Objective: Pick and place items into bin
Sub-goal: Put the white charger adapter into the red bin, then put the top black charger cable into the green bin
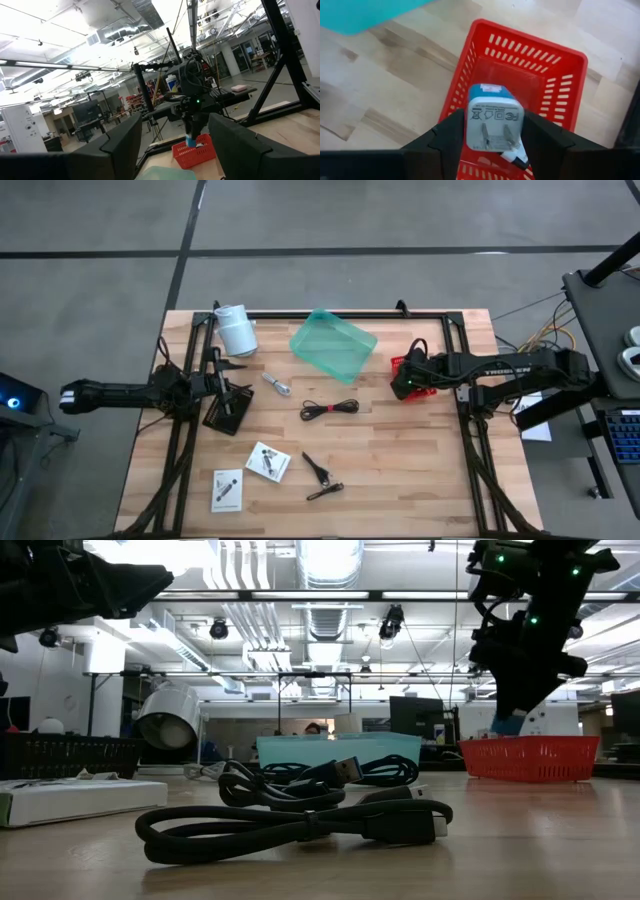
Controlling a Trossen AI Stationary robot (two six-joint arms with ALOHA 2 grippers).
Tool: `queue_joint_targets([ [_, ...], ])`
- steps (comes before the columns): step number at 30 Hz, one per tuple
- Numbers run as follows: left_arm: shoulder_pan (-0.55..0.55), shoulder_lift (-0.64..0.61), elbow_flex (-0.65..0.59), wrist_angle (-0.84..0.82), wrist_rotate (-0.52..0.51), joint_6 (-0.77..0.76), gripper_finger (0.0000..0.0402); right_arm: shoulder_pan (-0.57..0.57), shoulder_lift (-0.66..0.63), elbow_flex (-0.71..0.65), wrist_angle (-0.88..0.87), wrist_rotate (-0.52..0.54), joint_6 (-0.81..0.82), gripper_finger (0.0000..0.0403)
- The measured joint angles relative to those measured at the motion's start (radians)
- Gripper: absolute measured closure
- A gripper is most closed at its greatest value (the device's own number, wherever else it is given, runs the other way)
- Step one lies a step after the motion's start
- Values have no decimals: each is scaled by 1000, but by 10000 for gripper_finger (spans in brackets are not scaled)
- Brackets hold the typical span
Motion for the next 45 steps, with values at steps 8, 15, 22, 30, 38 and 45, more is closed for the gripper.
queue_joint_targets([
  [8,0,0,0,0,0,0,187,0,0,3,3,0,-13,205],
  [15,0,0,0,0,0,0,187,1,0,21,69,15,-108,203],
  [22,0,0,0,0,0,0,187,53,2,9,558,-117,-588,202],
  [30,0,6,0,0,0,0,187,88,133,5,841,-158,-856,202],
  [38,0,6,0,-1,0,0,187,88,387,77,861,-276,-877,202],
  [45,0,8,0,-4,0,0,187,87,552,196,780,-419,-852,202],
])
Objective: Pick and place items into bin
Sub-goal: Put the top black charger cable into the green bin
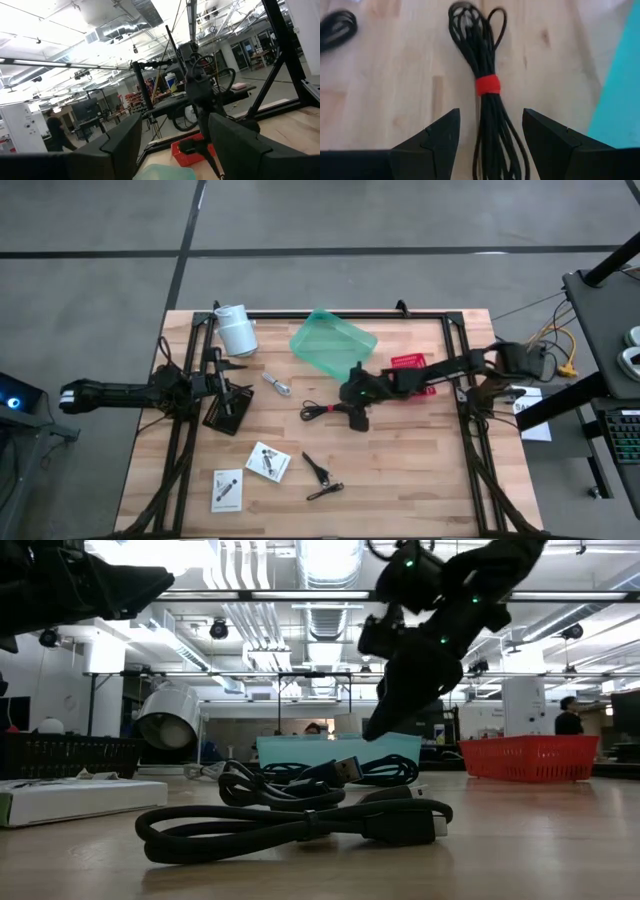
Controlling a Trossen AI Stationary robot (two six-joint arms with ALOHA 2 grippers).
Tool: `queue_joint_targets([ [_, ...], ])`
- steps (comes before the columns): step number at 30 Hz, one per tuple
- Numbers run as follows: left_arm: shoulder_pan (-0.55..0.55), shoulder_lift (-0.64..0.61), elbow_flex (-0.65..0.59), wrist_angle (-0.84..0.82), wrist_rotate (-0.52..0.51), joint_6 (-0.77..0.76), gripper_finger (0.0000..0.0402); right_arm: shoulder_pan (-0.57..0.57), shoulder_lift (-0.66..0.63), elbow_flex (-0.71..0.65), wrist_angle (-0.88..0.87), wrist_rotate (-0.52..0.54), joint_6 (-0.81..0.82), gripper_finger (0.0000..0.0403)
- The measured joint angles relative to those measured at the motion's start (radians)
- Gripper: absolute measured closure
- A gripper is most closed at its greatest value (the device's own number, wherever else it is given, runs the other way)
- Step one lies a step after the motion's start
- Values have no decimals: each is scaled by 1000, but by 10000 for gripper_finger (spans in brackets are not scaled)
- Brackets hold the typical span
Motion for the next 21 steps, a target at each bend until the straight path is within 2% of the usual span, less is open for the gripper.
queue_joint_targets([
  [11,0,5,0,-2,0,0,187,-1,130,182,-322,9,-78,202],
  [18,0,8,0,1,0,0,187,-1,193,243,-397,11,-104,204],
  [21,0,9,0,1,0,0,187,-1,200,253,-401,11,-111,220],
])
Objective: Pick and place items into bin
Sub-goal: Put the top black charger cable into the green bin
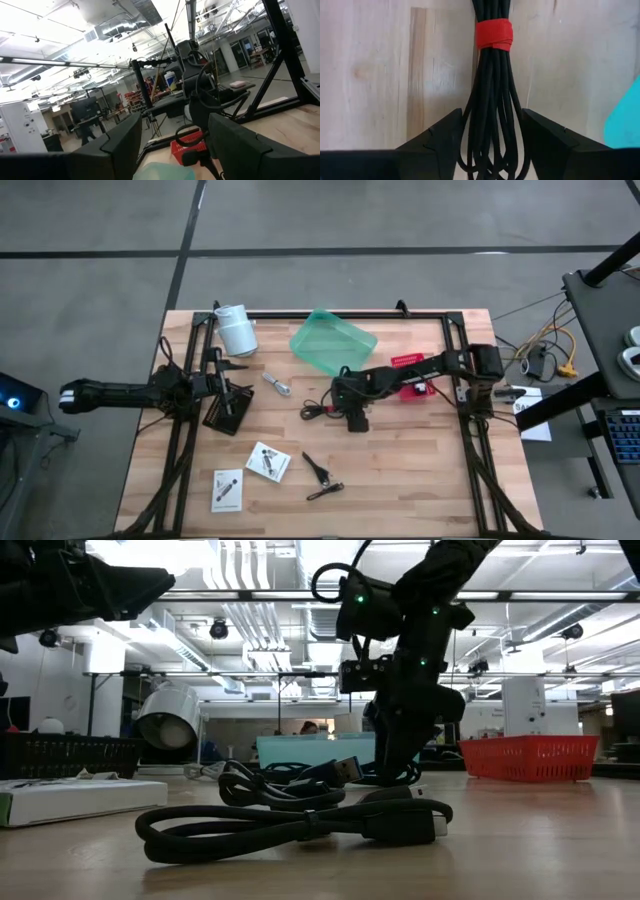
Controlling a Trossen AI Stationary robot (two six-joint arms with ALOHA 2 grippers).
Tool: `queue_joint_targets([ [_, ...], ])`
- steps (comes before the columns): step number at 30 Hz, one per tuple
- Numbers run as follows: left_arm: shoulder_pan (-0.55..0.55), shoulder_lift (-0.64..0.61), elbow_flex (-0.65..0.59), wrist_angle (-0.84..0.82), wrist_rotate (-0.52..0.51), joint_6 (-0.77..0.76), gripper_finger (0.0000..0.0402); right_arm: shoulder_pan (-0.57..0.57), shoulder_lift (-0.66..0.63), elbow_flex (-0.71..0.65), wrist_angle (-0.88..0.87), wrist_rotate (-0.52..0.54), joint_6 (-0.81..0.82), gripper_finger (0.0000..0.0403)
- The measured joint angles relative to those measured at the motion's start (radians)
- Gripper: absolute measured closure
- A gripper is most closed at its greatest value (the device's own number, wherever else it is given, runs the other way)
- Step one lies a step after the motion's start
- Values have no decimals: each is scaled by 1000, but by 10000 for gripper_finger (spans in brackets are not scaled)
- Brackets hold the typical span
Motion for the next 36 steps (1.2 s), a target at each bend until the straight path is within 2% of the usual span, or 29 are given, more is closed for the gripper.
queue_joint_targets([
  [3,0,0,0,0,0,0,187,0,-4,-1,0,1,-4,254],
  [10,0,0,0,0,0,0,187,0,-18,-2,-2,-7,-6,361],
  [12,0,0,0,0,0,0,187,0,-23,-3,2,-8,-26,379],
  [21,0,0,0,0,0,0,187,-5,-124,18,80,-1,-106,378],
  [24,0,1,0,-1,0,0,187,-28,-175,17,116,84,-109,378],
  [29,0,1,0,-1,0,0,187,-112,-231,15,121,222,-75,378],
  [36,0,0,0,0,0,0,187,-296,-228,13,121,228,15,378],
])
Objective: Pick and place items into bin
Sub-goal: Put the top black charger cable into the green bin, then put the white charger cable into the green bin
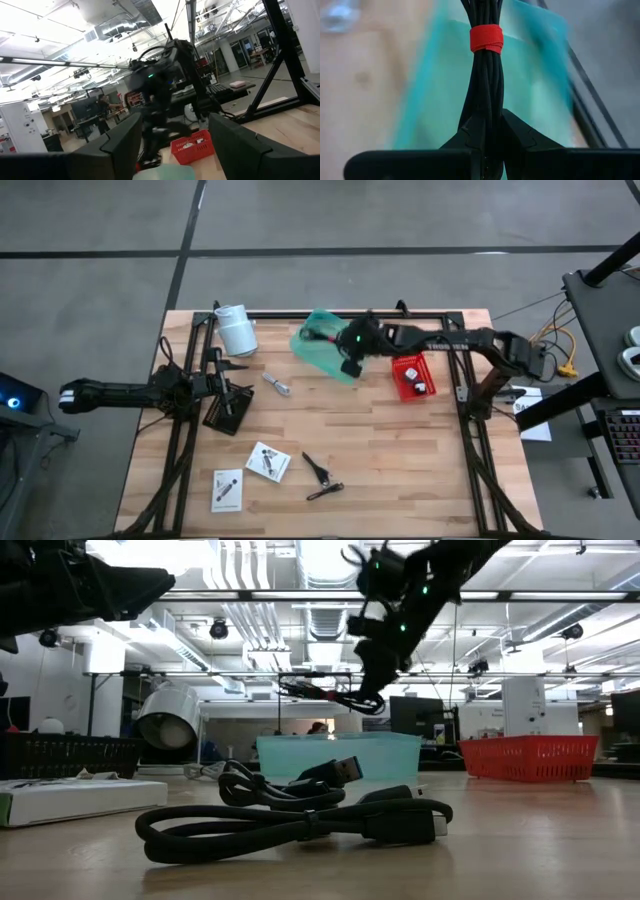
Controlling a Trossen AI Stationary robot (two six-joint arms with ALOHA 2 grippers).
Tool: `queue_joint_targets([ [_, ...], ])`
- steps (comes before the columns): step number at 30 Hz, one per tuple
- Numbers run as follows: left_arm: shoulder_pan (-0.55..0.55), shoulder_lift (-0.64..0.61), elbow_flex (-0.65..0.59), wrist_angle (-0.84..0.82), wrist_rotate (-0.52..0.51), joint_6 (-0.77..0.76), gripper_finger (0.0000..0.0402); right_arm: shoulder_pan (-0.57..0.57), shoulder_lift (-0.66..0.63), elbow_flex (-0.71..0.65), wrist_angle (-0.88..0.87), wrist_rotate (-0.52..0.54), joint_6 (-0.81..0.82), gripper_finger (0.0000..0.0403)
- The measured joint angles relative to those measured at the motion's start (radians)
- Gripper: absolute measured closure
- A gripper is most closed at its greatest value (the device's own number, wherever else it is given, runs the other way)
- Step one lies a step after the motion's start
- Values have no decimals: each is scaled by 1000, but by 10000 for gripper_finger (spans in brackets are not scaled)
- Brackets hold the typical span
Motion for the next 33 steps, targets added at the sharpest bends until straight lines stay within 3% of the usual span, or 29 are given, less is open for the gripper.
queue_joint_targets([
  [4,0,0,0,0,0,0,187,-91,17,-1,-6,-24,17,378],
  [7,0,0,0,-1,0,0,187,-136,31,-1,-5,-121,15,378],
  [14,0,0,0,0,0,0,187,-152,45,-1,-5,-161,27,374],
  [25,0,0,0,0,0,0,187,-152,43,1,-4,-160,23,271],
  [30,0,0,0,0,0,0,187,-148,37,1,-3,-167,69,247],
  [33,0,0,0,0,0,0,187,-131,21,1,-3,-231,36,241],
])
